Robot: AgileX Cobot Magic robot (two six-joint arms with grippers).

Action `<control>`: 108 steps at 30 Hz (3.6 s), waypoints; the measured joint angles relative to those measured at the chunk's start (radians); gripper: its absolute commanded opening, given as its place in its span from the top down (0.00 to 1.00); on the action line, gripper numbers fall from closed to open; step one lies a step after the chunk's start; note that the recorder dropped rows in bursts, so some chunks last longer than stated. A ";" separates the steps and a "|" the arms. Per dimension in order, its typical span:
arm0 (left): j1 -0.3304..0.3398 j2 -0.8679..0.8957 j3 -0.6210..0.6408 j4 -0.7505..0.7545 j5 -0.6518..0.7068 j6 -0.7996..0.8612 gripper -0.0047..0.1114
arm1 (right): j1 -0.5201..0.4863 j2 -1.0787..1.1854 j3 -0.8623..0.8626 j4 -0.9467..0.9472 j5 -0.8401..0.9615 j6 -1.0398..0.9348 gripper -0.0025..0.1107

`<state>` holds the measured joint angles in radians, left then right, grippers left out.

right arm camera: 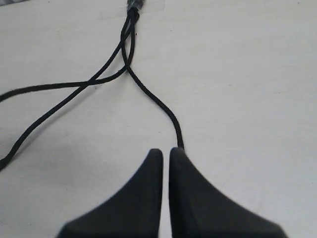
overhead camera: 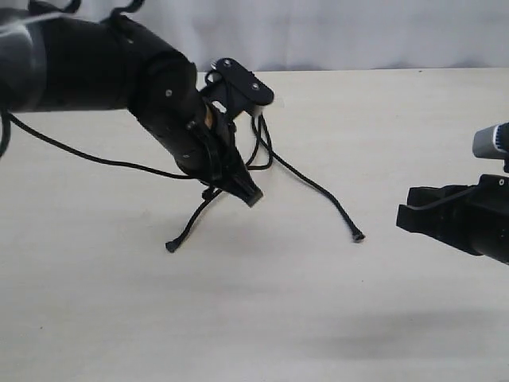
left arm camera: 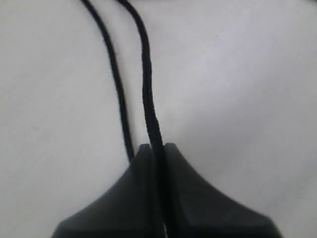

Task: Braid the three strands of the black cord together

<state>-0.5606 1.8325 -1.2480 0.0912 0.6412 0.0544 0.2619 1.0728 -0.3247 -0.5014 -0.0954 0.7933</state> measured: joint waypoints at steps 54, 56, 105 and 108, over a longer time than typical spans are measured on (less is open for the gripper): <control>0.269 -0.396 0.270 -0.020 -0.337 -0.002 0.59 | 0.152 0.038 -0.202 0.000 0.237 -0.015 0.94; 0.269 -0.483 0.298 -0.020 -0.344 -0.002 0.59 | 0.208 0.084 -0.271 0.000 0.306 -0.017 0.94; 0.491 -0.780 0.544 -0.099 -0.426 -0.002 0.96 | 0.541 1.224 -1.378 0.307 0.815 -0.201 0.63; 0.491 -0.780 0.544 -0.099 -0.426 -0.002 0.96 | 0.541 1.228 -1.382 0.309 0.791 -0.201 0.63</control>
<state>-0.0698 1.0528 -0.7042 -0.0076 0.2149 0.0526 0.8029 2.3011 -1.7071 -0.1919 0.6959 0.5927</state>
